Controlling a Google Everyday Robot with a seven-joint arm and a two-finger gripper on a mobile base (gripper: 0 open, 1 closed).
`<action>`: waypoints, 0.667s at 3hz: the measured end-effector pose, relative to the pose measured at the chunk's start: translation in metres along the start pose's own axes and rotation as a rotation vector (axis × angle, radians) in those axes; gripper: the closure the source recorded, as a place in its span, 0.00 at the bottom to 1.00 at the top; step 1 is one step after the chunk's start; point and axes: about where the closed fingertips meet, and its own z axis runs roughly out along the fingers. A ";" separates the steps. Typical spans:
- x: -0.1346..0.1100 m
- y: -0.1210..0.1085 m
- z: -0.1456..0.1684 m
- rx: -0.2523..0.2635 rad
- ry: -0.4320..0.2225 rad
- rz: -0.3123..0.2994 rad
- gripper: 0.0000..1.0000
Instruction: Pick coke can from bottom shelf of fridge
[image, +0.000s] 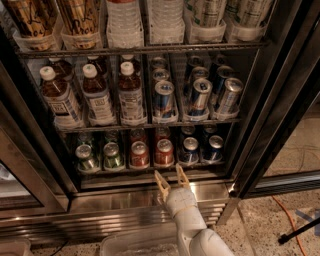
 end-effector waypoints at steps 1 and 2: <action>0.000 0.000 0.000 0.000 0.000 0.000 0.34; 0.001 0.000 0.006 -0.006 0.000 0.000 0.33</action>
Offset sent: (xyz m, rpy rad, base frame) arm 0.0122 0.0027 -0.0030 -0.0004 0.0017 0.0118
